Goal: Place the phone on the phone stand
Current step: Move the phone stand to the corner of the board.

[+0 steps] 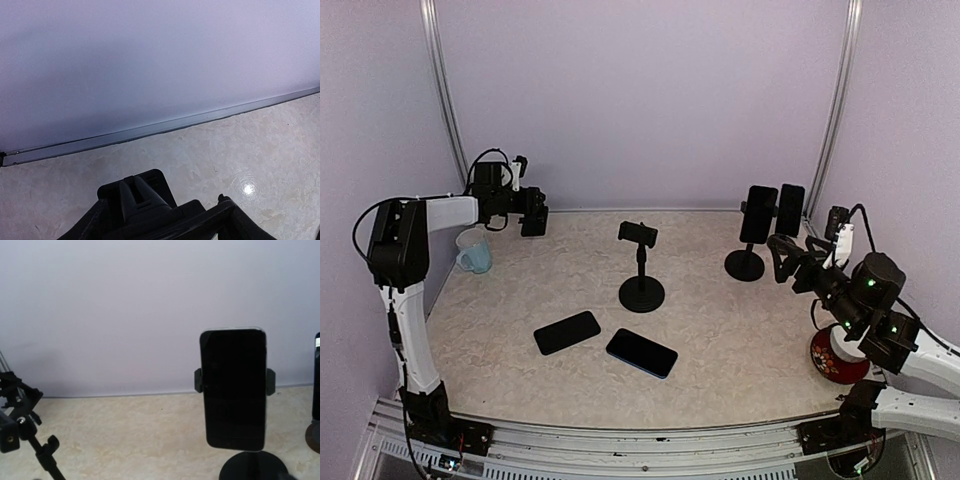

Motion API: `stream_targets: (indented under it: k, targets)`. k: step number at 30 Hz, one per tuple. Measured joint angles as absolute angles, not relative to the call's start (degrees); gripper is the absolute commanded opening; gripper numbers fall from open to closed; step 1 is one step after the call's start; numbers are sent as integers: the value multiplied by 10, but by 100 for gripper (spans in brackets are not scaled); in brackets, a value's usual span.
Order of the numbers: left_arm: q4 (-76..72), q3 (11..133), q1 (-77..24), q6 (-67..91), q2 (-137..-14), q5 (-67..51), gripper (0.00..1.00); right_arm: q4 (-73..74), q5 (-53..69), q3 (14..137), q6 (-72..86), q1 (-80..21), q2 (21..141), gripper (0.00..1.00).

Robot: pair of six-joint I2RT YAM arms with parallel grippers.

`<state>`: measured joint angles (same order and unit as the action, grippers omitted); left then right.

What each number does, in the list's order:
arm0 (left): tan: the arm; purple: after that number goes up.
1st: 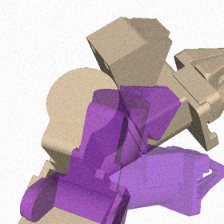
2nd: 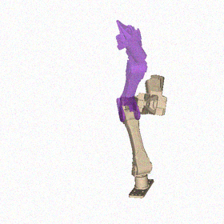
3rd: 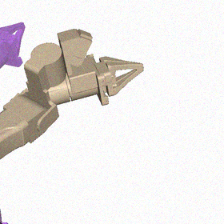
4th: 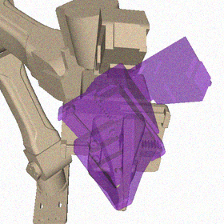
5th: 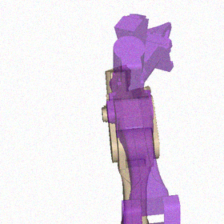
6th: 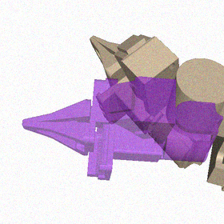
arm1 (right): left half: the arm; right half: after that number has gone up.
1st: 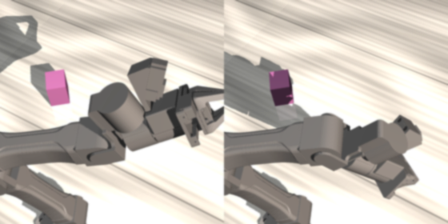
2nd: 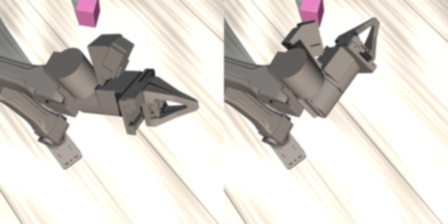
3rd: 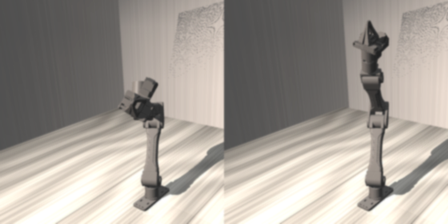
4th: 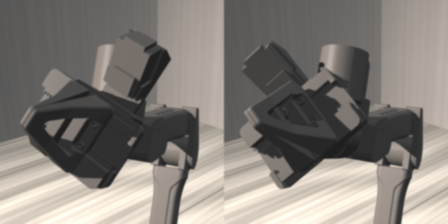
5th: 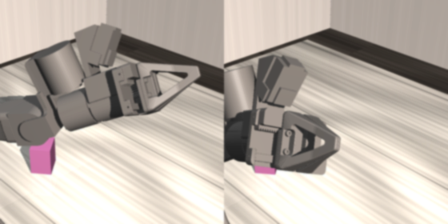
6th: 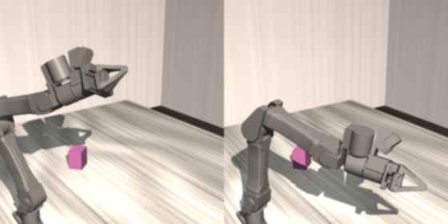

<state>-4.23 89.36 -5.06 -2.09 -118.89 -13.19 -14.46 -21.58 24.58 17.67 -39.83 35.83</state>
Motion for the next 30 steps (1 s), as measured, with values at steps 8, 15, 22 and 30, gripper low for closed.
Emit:
stream_targets:
  k: [8,15,22,30]
  targets:
    - [-42,903,-51,-4,-1205,-129,55,-145,-215,246,177,-398,378,100]
    - [-58,874,-52,43,-1210,-82,56,-144,-205,258,176,-398,416,100]
    - [-65,855,-57,63,-1222,-50,59,-144,-204,260,176,-398,410,100]
    - [-59,867,-64,77,-1233,-27,70,-143,-204,260,176,-398,403,100]
